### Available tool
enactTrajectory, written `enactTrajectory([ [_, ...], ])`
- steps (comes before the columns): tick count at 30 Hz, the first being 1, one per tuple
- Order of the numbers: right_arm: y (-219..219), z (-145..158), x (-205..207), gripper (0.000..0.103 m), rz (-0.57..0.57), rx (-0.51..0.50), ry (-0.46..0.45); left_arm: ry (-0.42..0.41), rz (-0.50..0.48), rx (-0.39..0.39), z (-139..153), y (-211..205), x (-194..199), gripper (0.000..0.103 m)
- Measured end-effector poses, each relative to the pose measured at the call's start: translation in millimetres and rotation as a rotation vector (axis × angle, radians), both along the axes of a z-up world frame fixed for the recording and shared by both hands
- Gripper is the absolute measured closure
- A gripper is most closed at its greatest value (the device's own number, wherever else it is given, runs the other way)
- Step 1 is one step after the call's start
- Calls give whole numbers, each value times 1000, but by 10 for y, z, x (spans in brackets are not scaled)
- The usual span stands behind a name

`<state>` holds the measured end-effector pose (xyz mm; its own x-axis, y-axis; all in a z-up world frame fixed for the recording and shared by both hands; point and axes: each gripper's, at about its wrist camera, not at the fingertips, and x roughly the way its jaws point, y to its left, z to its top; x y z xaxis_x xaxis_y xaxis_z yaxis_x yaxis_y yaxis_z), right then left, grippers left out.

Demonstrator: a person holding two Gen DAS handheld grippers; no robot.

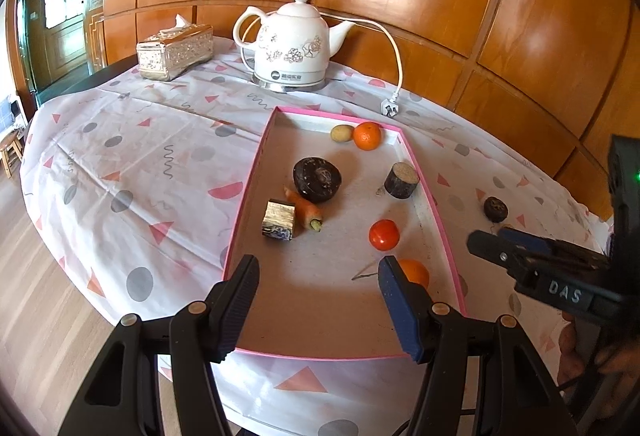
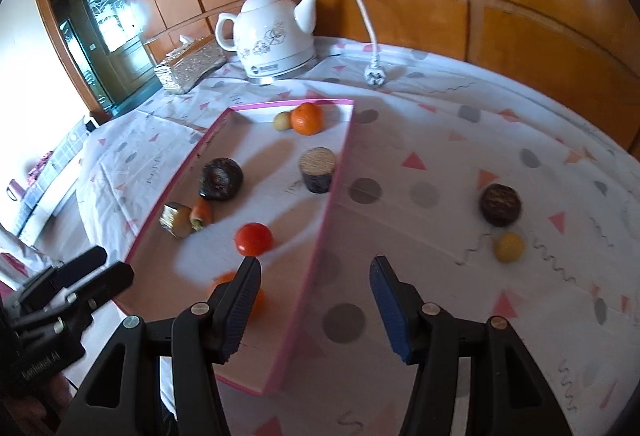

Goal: Organize fruits
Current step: 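Withdraw the open right tool from the tray, then move the left tool to the small yellow ball on the cloth and grasp it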

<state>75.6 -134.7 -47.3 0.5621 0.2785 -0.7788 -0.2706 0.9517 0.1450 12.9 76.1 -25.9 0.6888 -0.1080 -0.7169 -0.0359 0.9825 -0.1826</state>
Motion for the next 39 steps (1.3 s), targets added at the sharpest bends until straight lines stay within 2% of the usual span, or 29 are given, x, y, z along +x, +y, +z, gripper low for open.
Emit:
enactTrajectory([
  [7,-211,1,-231,45,-79,-65,-63,-1,-32,16,18,-100,-4,40],
  [12,-435,-80,-391,45,-148,-119,-74,2,-58,26,16,-179,-4,40],
  [26,-1294,-262,-718,45,-415,-169,-44,-7,-142,57,74,-446,15,40],
  [34,-1855,-350,-965,45,-608,-198,-22,6,-243,70,73,-716,75,40],
  [39,-2055,-395,-1088,45,-664,-190,-9,11,-300,69,102,-900,94,40],
])
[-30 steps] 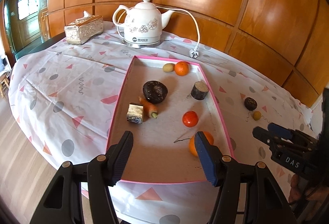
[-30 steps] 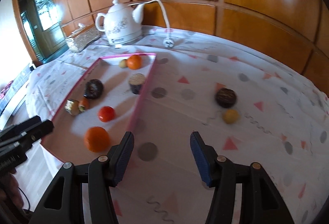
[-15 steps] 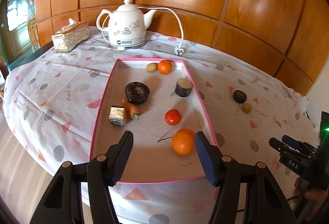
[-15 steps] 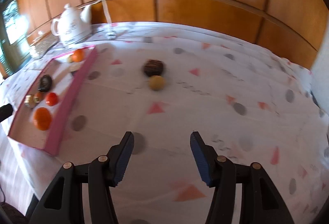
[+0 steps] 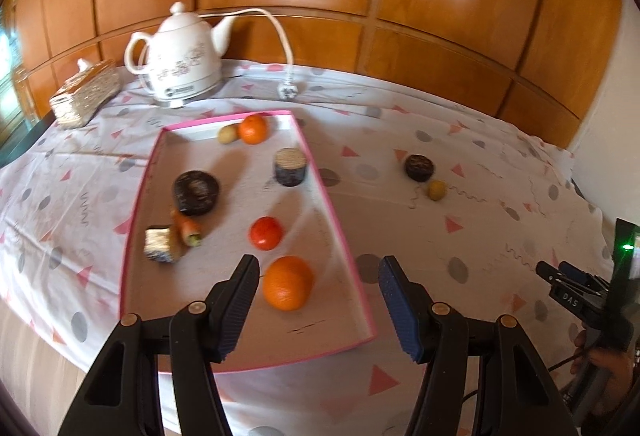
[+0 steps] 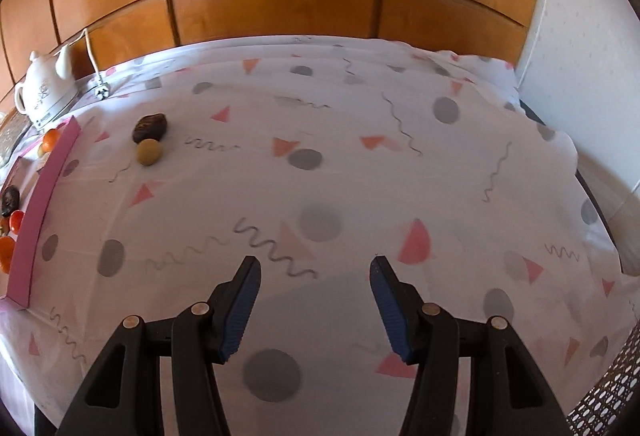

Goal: Organize fruits
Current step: 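Move the left tool to the small yellow ball on the cloth and grasp it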

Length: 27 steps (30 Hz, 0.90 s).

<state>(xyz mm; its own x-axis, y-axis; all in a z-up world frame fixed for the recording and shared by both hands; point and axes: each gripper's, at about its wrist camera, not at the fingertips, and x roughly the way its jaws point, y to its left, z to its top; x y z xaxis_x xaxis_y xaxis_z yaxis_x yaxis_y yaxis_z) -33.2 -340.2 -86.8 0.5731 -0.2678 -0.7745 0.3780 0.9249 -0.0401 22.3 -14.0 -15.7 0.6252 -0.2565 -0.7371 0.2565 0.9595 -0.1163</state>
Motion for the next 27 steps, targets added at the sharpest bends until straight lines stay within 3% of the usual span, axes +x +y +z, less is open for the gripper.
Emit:
enactTrajectory([
  [17,-75,-101,-94,45,-15,-29,17,35,-189,42,-43,-648,52,40],
  [25,-180,-125,-154,45,-48,-40,14,132,-222,-22,-191,-973,374,41],
  [27,-196,-146,-155,45,-49,-35,18,139,-217,-29,-219,-1032,448,49],
])
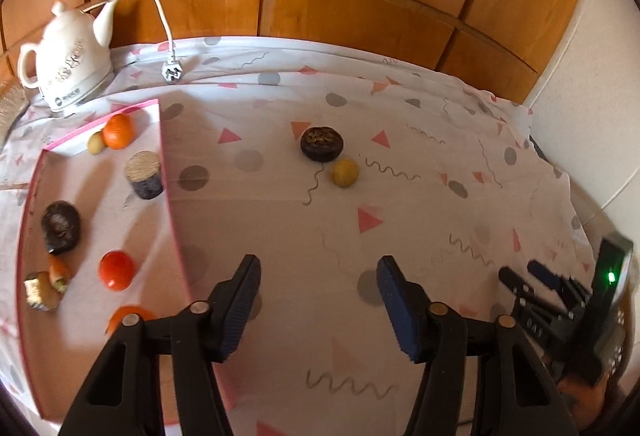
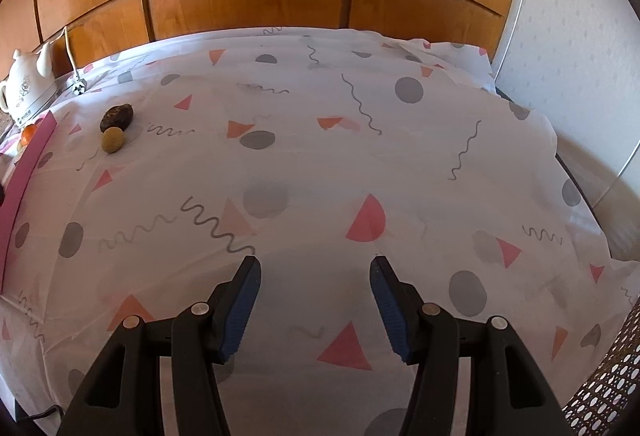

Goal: Organize fruits
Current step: 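Move the left tool to the small yellow ball on the cloth and grasp it, then lift the yellow ball with the left tool while the right tool grasps the dark brown cake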

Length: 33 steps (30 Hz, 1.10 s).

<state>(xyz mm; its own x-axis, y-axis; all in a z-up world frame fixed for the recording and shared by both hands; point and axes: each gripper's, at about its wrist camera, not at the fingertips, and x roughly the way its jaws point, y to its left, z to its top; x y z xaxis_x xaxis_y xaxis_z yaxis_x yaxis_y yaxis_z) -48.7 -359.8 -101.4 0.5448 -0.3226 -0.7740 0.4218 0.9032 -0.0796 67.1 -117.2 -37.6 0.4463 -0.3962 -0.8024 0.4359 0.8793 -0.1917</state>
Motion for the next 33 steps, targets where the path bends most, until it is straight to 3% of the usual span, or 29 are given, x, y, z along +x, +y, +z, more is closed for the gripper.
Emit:
enactTrajectory([
  [5,-20,-28,6,45,6,10,-1,24,3,-15,-69,-189,259,63],
  [19,-29,-33,22,45,40,13,3,70,15,73,-442,-942,900,64],
  [20,-27,-34,22,45,42,13,4,70,13,74,-478,-963,923,66],
  [21,-27,-39,21,45,42,15,3,73,10,76,-518,-982,944,77],
  [22,-30,-41,24,45,42,17,3,75,8,77,-564,-994,964,77],
  [28,-33,-46,28,45,47,18,2,29,-13,34,-528,-838,775,78],
  [33,-23,-42,42,45,48,15,6,-9,-48,85,-541,-664,393,78],
])
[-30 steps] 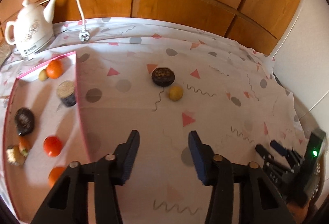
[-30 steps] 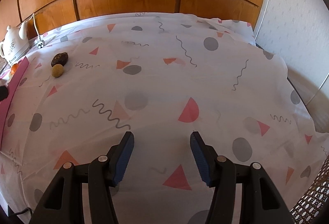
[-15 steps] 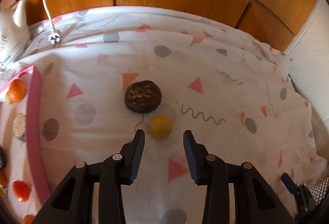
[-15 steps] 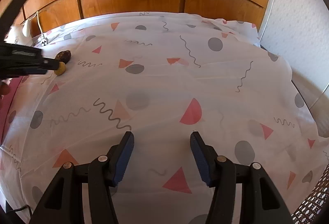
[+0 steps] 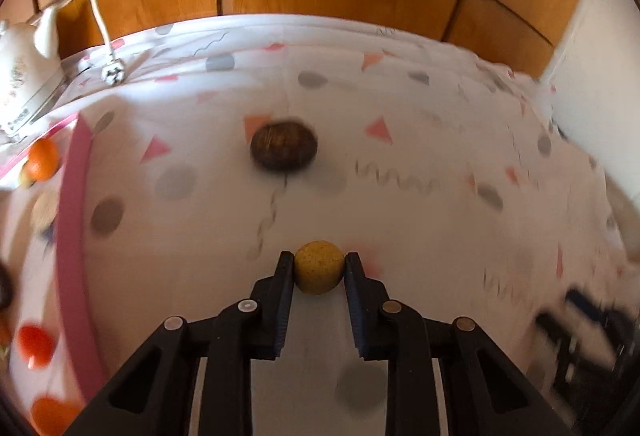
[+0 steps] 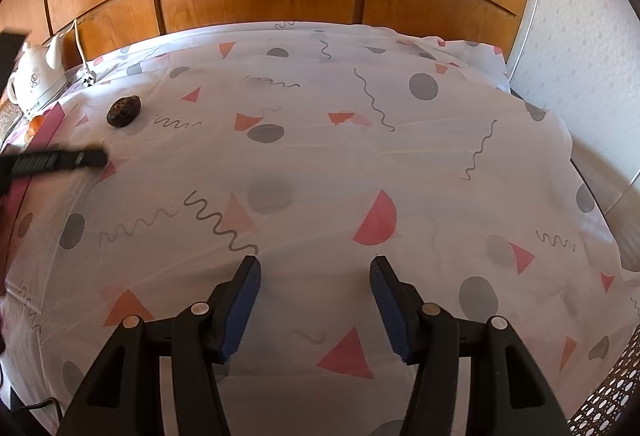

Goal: Organize fruits
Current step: 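Lift the yellow ball with the left tool while the right tool grasps the dark brown cake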

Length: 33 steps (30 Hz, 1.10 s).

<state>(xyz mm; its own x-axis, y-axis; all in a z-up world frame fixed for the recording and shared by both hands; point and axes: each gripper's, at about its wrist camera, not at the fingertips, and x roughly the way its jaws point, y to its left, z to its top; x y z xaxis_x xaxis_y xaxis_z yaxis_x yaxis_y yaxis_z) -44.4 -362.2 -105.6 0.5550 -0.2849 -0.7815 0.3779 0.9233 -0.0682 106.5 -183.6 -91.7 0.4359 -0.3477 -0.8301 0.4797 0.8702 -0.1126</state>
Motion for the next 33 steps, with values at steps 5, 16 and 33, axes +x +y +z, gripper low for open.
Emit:
enactTrajectory([
  [5,15,5,20,45,-1,-9,9,-42,-40,15,-7,204,-377,78],
  [16,81,49,63,45,24,-28,33,-19,-48,-52,-59,350,-428,77],
  [33,248,29,428,45,145,33,78,-42,-90,-77,63,453,-588,78],
])
